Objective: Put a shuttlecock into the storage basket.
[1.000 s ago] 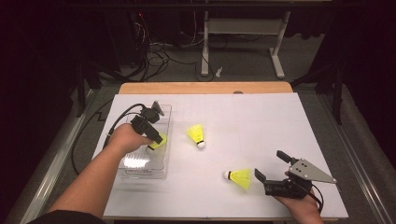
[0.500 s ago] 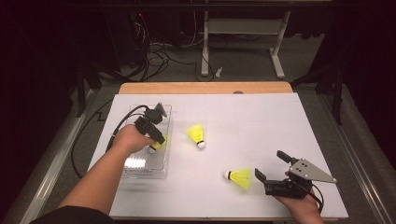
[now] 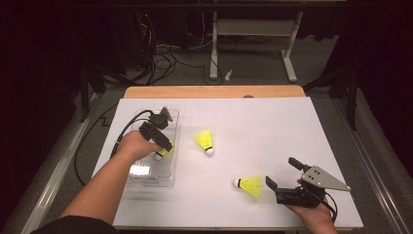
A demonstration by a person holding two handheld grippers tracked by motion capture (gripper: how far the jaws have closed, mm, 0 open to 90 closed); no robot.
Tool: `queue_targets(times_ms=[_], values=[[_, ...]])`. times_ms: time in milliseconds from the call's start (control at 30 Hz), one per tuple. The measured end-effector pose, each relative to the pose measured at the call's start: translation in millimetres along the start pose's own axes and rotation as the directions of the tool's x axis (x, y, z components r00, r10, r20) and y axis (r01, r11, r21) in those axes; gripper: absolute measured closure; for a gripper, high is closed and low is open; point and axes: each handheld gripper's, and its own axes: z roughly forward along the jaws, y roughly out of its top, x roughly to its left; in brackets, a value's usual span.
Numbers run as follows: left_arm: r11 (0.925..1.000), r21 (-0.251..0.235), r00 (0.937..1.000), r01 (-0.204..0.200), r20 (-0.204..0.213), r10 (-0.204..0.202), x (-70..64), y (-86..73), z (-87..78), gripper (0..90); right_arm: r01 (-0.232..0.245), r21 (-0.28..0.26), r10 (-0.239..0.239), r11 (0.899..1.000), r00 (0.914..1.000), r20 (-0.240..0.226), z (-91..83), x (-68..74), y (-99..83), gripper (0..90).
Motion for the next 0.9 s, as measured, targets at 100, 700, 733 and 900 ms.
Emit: queue_targets(times_ms=[100, 700, 733, 900], values=[[1.0000, -0.004, 1.0000, 0.001, -0.002, -0.001, -0.4, -0.2, -1.2, 36.4, 0.001, 0.002, -0.001, 1.000, 1.0000, -0.001, -0.1, 0.3, 0.0, 1.2], [0.9978, -0.042, 0.9985, 0.051, -0.017, -0.051, -1.3, -12.1, -25.9, 17.1, 0.012, 0.009, -0.012, 1.000, 0.9999, -0.004, 1.2, 1.8, 0.5, 1.2], [0.9978, -0.044, 0.9986, 0.050, -0.016, -0.051, -2.0, -13.0, -27.6, 16.6, 0.014, 0.009, -0.013, 1.000, 0.9999, -0.004, 1.2, 1.8, 0.6, 1.2], [0.9970, -0.054, 0.9983, 0.056, -0.013, -0.057, -4.7, -17.0, -34.2, 15.2, 0.012, 0.012, -0.012, 1.000, 0.9999, -0.003, 1.4, 2.3, 0.7, 1.2]])
